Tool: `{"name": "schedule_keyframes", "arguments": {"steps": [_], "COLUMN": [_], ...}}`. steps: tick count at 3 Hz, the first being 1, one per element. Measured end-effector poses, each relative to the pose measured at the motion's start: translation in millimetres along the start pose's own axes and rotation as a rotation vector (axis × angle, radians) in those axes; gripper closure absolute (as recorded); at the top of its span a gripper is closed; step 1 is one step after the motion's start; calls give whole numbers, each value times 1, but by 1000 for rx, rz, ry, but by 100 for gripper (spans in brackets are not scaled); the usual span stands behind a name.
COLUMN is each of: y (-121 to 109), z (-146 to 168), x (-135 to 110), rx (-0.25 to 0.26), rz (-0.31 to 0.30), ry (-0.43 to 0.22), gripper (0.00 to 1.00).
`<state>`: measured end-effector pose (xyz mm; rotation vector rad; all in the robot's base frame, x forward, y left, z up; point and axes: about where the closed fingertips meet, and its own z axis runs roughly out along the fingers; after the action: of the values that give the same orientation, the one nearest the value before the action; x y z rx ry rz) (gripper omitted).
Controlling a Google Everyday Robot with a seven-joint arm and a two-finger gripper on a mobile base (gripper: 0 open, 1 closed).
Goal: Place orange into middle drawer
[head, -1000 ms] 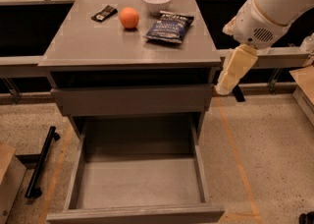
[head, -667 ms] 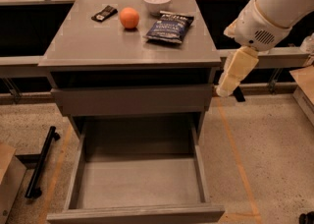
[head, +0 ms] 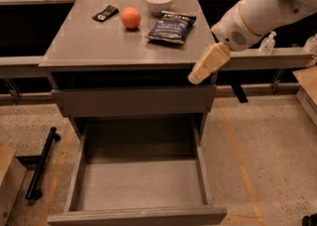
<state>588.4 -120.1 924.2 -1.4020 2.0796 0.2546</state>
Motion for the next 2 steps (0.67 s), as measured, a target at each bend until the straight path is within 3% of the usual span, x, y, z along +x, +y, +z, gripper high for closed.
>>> {"name": "schedule_keyframes", "arguments": {"steps": [2], "y": [-64], "z": [78], "x": [-61], "rx": [6], "rz": [81], "ry": [-153], "gripper": [0]}}
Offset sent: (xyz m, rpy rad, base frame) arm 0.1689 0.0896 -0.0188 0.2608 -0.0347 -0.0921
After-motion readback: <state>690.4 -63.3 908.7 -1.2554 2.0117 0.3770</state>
